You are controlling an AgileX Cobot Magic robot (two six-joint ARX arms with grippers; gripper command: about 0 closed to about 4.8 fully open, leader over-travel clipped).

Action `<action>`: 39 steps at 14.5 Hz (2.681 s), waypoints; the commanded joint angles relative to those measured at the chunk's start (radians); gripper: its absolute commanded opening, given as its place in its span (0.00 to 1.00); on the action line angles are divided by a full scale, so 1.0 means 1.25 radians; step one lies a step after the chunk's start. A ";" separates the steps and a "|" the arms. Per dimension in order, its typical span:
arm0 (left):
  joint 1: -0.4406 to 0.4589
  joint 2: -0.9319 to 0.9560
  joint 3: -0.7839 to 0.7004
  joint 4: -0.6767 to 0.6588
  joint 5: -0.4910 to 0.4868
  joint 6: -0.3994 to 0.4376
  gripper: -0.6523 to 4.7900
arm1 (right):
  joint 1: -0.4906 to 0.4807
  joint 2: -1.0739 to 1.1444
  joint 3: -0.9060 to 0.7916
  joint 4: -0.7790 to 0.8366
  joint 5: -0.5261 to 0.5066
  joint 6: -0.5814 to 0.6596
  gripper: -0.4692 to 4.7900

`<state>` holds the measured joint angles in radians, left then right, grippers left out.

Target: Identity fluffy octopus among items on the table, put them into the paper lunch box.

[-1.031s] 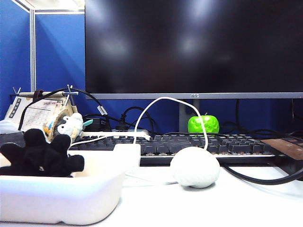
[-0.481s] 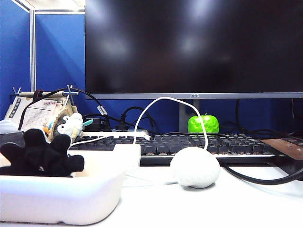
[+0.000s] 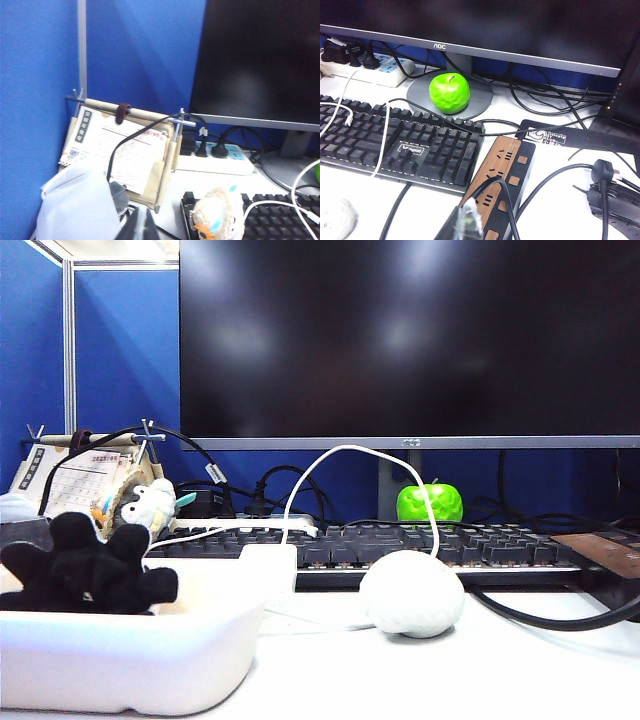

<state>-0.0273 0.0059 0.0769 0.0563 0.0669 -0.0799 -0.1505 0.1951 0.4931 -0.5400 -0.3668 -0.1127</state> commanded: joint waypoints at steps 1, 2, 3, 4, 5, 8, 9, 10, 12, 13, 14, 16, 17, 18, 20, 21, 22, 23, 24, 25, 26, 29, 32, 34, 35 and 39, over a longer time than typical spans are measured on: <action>0.000 -0.002 0.000 0.010 0.000 0.000 0.12 | 0.000 -0.001 0.005 0.011 -0.002 0.004 0.08; 0.000 -0.002 0.000 0.009 0.000 0.001 0.12 | 0.000 -0.001 0.005 0.011 -0.002 0.004 0.08; 0.000 -0.002 0.000 0.009 0.000 0.001 0.12 | 0.000 -0.001 0.005 0.011 -0.002 0.004 0.08; 0.000 -0.002 0.000 0.009 0.000 0.001 0.12 | 0.000 -0.001 0.005 0.011 -0.002 0.004 0.08; 0.000 -0.002 0.000 0.009 0.000 0.001 0.12 | 0.000 -0.001 0.005 0.011 -0.002 0.004 0.08; 0.000 -0.002 0.000 0.009 0.000 0.001 0.12 | 0.000 -0.001 0.005 0.011 -0.002 0.004 0.08; 0.000 -0.002 0.000 0.009 0.000 0.000 0.12 | 0.000 -0.001 0.005 0.011 -0.002 0.004 0.08; 0.000 -0.002 0.000 0.009 0.000 0.001 0.12 | 0.000 -0.001 0.005 0.011 -0.002 0.004 0.08; 0.000 -0.002 0.000 0.009 0.000 0.001 0.12 | 0.000 -0.001 0.005 0.011 -0.002 0.004 0.08; 0.000 -0.002 0.000 0.009 0.000 0.000 0.12 | 0.000 -0.001 0.005 0.011 -0.002 0.004 0.08; 0.000 -0.002 0.000 0.009 0.000 0.000 0.12 | 0.000 -0.001 0.005 0.011 -0.002 0.004 0.08; 0.000 -0.002 0.000 0.009 0.000 0.001 0.12 | 0.000 -0.001 0.005 0.010 -0.001 0.003 0.08; 0.000 -0.002 0.000 0.009 0.000 0.000 0.12 | 0.001 -0.004 0.005 0.016 0.001 -0.019 0.08; 0.000 -0.002 0.000 0.009 0.000 0.000 0.12 | 0.002 -0.014 0.003 0.031 0.002 -0.021 0.08; 0.000 -0.002 0.000 0.008 0.000 0.000 0.12 | 0.018 -0.066 -0.038 0.164 -0.001 -0.011 0.08; 0.000 -0.002 0.000 0.008 0.000 0.000 0.12 | 0.028 -0.104 -0.074 0.259 -0.002 -0.001 0.08; 0.000 -0.002 0.000 0.007 0.000 0.000 0.12 | 0.031 -0.148 -0.116 0.346 -0.002 0.024 0.08; 0.000 -0.002 0.001 0.007 0.000 0.001 0.12 | 0.031 -0.155 -0.150 0.414 -0.001 0.051 0.08; -0.002 -0.002 0.001 0.003 0.000 0.000 0.12 | 0.032 -0.154 -0.179 0.444 -0.002 0.083 0.08; -0.001 0.001 0.001 0.002 0.000 0.000 0.12 | 0.033 -0.154 -0.214 0.464 -0.001 0.125 0.08; -0.001 0.000 0.001 0.002 0.001 0.000 0.12 | 0.033 -0.154 -0.245 0.469 -0.002 0.146 0.08; -0.001 0.000 0.001 0.001 0.001 0.000 0.12 | 0.042 -0.154 -0.316 0.473 -0.002 0.172 0.08; -0.001 0.000 0.001 0.001 0.001 0.000 0.12 | 0.043 -0.155 -0.360 0.473 -0.005 0.177 0.08; 0.000 0.000 0.001 0.001 0.000 0.000 0.12 | 0.067 -0.155 -0.368 0.472 -0.008 0.180 0.08; 0.000 0.000 0.001 0.001 0.000 0.000 0.12 | 0.084 -0.155 -0.370 0.477 -0.008 0.179 0.08; 0.000 0.000 0.001 0.001 0.000 0.000 0.12 | 0.099 -0.155 -0.386 0.477 -0.016 0.180 0.08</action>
<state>-0.0288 0.0063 0.0769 0.0479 0.0673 -0.0799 -0.0269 0.0040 0.0124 0.0433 -0.3817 0.1104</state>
